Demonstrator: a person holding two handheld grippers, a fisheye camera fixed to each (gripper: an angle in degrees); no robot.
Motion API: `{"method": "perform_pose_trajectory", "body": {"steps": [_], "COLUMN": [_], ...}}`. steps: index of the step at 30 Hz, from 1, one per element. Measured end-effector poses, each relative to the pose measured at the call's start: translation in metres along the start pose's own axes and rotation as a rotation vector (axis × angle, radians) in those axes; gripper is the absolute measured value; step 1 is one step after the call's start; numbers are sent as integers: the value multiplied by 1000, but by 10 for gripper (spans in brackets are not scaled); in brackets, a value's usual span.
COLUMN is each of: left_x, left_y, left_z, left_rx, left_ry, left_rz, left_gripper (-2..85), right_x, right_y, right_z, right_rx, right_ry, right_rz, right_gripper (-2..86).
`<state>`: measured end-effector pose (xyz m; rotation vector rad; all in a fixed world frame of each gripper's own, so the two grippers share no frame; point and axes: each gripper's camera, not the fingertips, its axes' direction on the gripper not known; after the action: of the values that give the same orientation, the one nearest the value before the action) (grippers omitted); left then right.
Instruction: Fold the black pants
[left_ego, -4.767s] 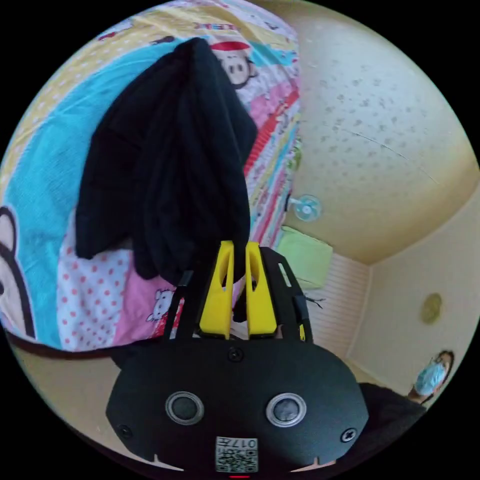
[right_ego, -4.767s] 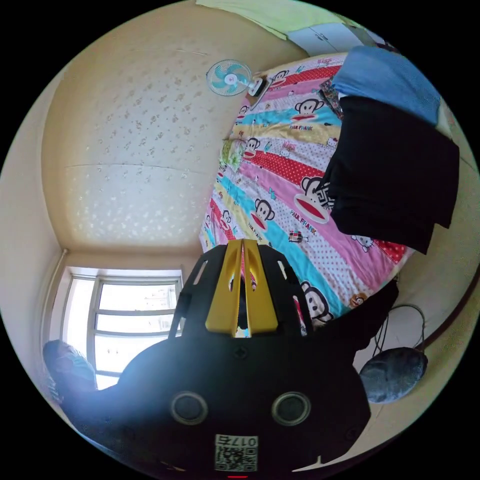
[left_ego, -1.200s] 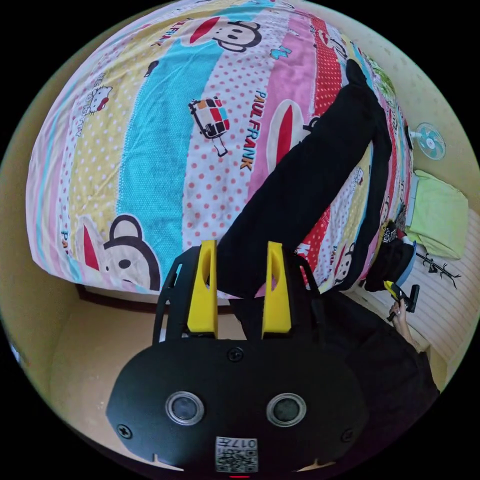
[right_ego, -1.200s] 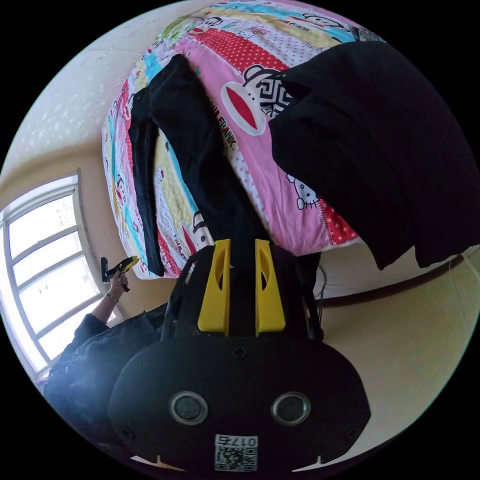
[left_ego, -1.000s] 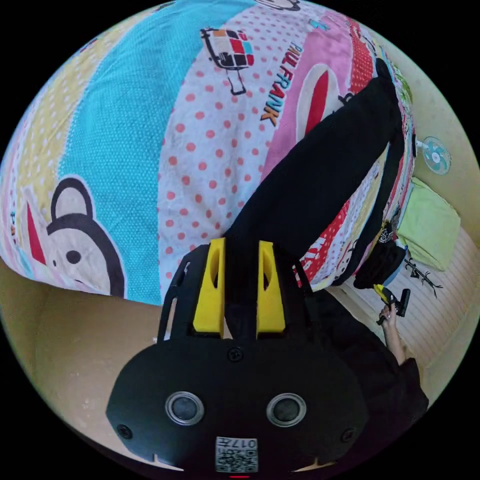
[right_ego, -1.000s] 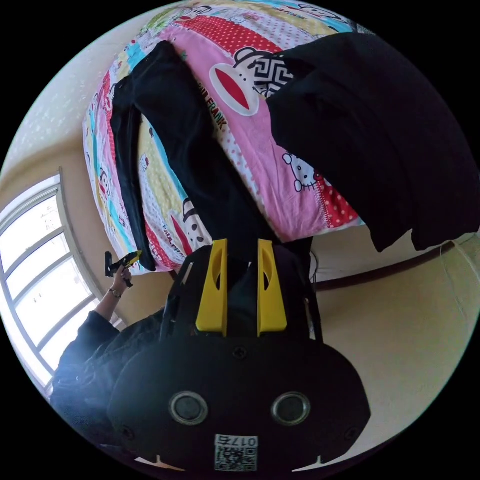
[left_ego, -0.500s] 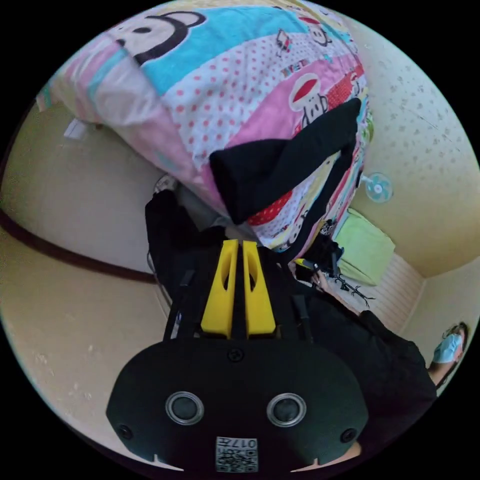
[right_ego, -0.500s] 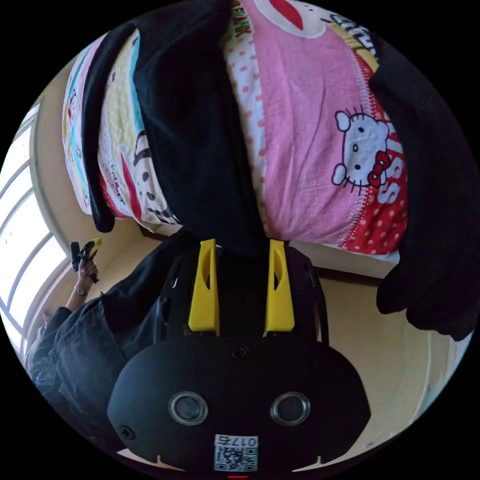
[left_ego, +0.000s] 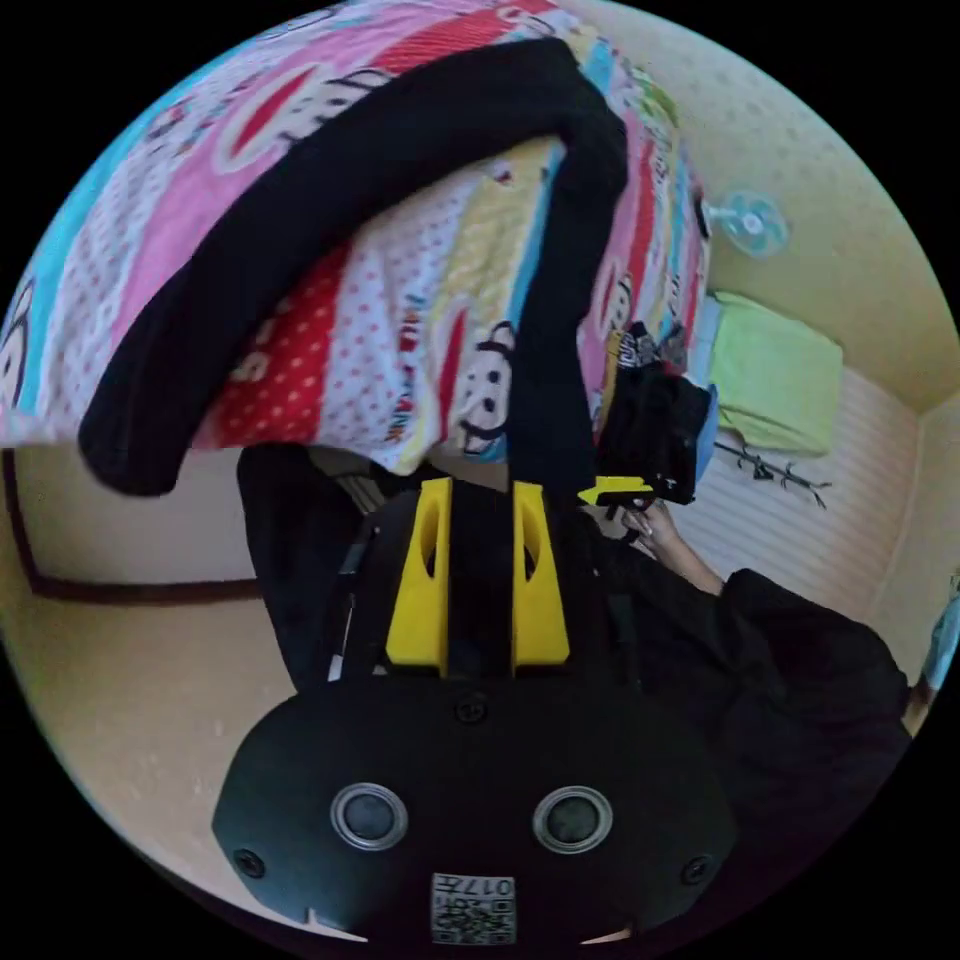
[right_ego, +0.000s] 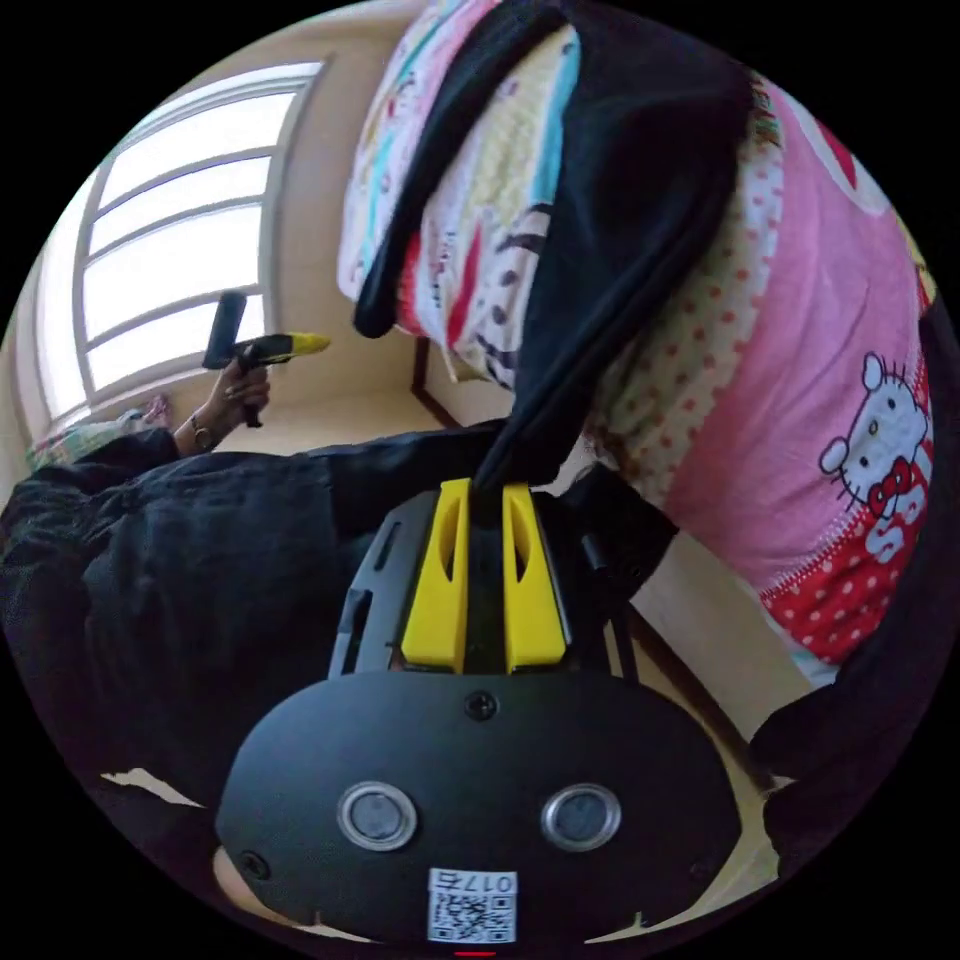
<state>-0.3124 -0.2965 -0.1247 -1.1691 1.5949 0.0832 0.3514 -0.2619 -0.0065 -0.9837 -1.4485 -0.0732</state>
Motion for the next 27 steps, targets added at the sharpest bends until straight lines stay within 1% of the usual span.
{"method": "perform_pose_trajectory", "body": {"steps": [1,2,3,4,6,7,9,10,11,12,14,16,18,20,22,23,24,25,26,27], "left_x": [19,56,88,102,138,143,148,148,147,145,139,131,117,105,91,84,78,75,69,62], "left_y": [-11,-29,-42,-48,-64,-66,-67,-65,-57,-45,-26,-11,2,11,19,24,28,31,35,40], "left_z": [5,14,25,31,60,67,94,101,110,115,117,113,100,86,72,63,54,50,41,33], "left_rx": [-16,-44,-68,-84,-171,-196,-288,-312,-336,-326,-288,-234,-171,-117,-71,-46,-22,-11,16,45], "left_ry": [11,20,-7,-32,-136,-167,-291,-322,-380,-441,-474,-480,-439,-356,-281,-243,-205,-185,-145,-104], "left_rz": [43,128,192,213,259,255,242,248,274,300,306,283,237,196,150,130,121,120,124,128], "left_gripper": [117,124,128,132,154,161,157,152,127,90,45,35,32,31,32,33,33,33,32,32], "right_x": [-19,-27,-43,-56,-71,-80,-92,-95,-95,-92,-84,-71,-54,-30,17,31,61,96,117,165], "right_y": [5,7,10,11,12,12,14,14,13,13,14,12,0,-25,-79,-95,-126,-157,-172,-201], "right_z": [-13,-18,-29,-41,-55,-62,-72,-76,-77,-77,-80,-98,-132,-182,-253,-270,-301,-328,-340,-358], "right_rx": [6,8,26,46,67,74,84,80,70,42,-27,-156,-152,-45,162,218,325,435,487,580], "right_ry": [25,32,27,2,-38,-54,-68,-68,-66,-63,-64,-118,-139,-142,-95,-81,-69,-116,-165,-272], "right_rz": [-47,-71,-127,-175,-238,-280,-347,-363,-360,-349,-350,-389,-372,-331,-216,-184,-137,-118,-95,-11], "right_gripper": [41,39,36,33,29,29,30,32,34,38,45,51,50,54,87,100,127,144,153,159]}}
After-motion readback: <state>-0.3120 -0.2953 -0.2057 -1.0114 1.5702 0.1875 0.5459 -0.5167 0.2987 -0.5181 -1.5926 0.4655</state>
